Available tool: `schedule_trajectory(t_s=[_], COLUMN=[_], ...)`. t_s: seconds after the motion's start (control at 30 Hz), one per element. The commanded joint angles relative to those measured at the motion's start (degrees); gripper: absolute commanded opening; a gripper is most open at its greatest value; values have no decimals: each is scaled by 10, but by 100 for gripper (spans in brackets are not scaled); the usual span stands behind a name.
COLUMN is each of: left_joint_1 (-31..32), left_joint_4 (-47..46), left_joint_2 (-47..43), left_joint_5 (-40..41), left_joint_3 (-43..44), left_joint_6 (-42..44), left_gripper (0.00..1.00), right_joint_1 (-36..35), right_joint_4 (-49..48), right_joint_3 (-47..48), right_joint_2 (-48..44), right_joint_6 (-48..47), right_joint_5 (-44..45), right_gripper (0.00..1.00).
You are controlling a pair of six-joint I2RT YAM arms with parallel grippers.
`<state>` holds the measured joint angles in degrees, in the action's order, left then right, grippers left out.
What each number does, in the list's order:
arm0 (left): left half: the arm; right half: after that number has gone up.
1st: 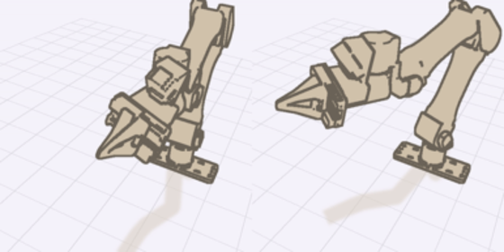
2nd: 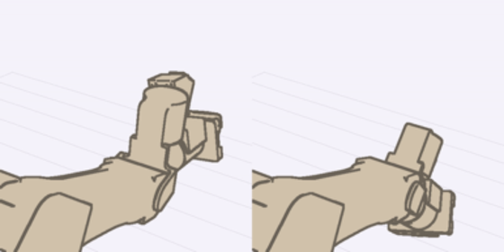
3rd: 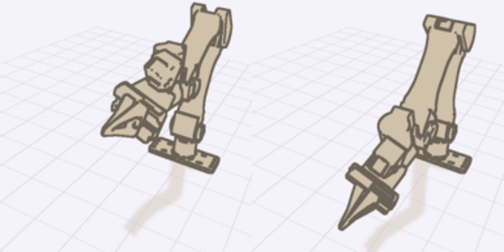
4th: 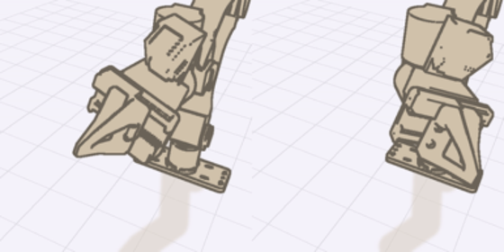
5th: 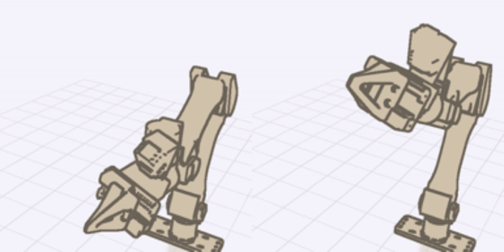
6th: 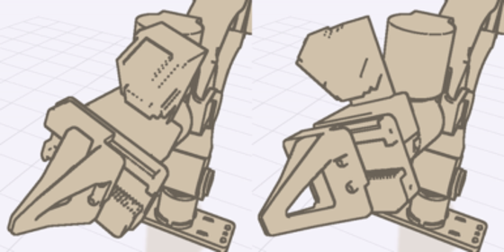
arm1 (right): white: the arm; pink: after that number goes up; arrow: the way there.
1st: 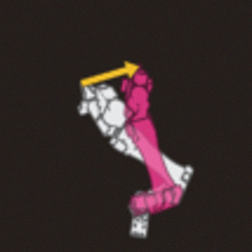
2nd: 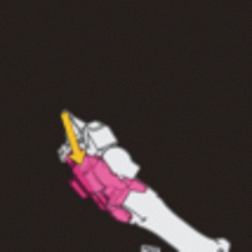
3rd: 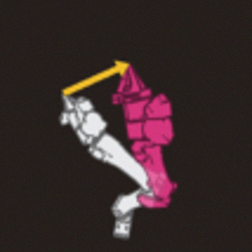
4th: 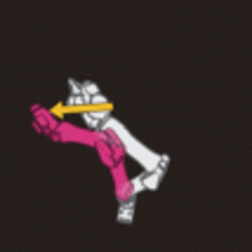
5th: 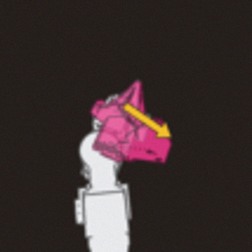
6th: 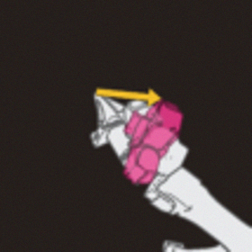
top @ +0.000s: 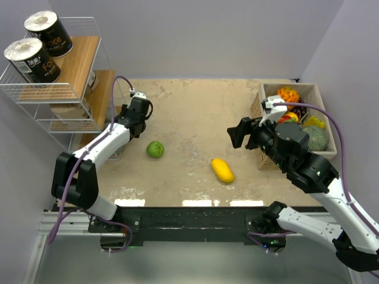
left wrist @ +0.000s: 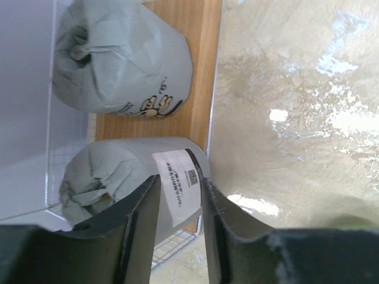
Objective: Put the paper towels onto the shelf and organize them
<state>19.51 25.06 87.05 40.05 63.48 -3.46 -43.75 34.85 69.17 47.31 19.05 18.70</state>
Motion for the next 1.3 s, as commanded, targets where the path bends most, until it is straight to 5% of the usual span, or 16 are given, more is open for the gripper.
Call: schedule_trajectory(t_s=[0.0, 0.8, 1.07, 1.27], left_joint_1=[2, -46, -40, 34], left_joint_4=[2, 24, 39, -19], left_joint_2=[29, 115, 119, 55], left_joint_5=[-12, 131, 114, 65], left_joint_3=[-21, -28, -8, -16], left_joint_6=[-9, -22, -33, 15], left_gripper=[35, 33, 35, 41], right_joint_1=[0, 0, 0, 0], right_joint_4=[-8, -12, 0, 2], right_joint_3=[16, 11, 10, 3], right_joint_2=[0, 8, 9, 24], right_joint_6=[-6, -1, 10, 25], right_joint_5=[-1, -21, -28, -31], right_gripper=[80, 80, 80, 82])
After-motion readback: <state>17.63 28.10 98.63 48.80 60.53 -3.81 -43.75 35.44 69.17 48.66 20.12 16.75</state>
